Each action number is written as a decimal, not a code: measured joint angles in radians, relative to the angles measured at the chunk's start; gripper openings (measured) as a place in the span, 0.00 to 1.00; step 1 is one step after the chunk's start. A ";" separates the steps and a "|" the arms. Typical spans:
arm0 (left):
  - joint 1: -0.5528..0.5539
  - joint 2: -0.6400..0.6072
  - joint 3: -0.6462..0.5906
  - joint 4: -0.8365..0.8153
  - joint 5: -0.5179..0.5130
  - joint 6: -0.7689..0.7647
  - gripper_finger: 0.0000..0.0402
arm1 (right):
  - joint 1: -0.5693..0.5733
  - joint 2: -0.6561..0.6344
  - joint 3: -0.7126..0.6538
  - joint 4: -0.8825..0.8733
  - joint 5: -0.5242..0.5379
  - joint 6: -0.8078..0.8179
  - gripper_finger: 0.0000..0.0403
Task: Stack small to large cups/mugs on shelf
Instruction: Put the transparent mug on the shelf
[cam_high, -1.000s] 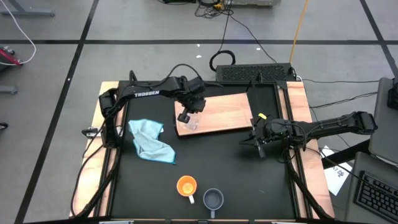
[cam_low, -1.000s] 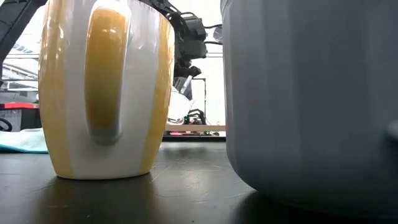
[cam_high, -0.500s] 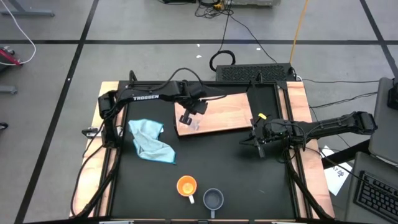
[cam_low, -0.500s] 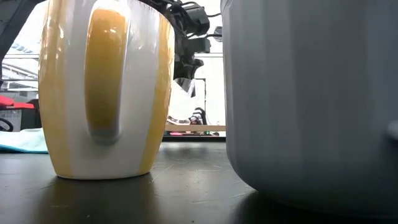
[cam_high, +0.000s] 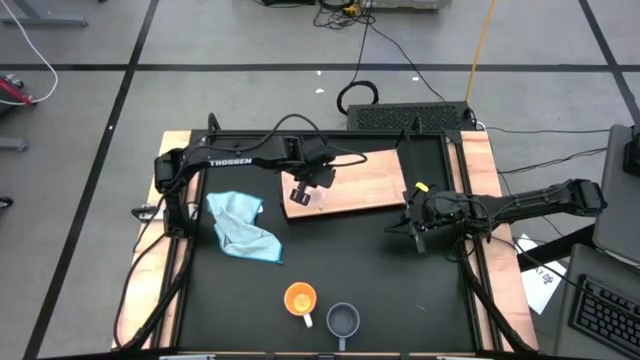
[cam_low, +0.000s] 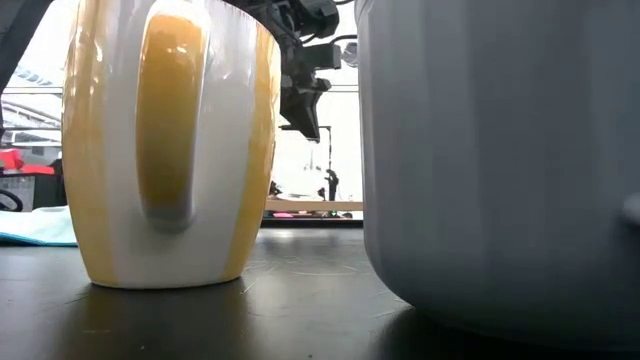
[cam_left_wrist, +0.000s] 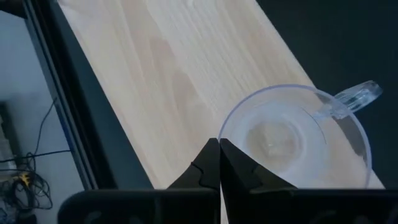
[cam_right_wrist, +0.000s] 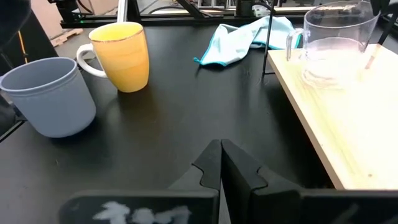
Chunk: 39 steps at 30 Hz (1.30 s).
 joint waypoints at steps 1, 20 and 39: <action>-0.002 0.000 0.000 -0.002 -0.004 -0.006 0.00 | 0.000 0.000 0.000 0.000 0.000 0.003 0.00; 0.050 0.000 0.000 -0.002 0.048 -0.060 0.14 | 0.000 0.000 0.000 -0.002 0.000 0.006 0.00; 0.051 -0.008 0.000 -0.042 0.057 -0.234 0.21 | 0.000 0.000 0.000 -0.002 0.000 0.004 0.00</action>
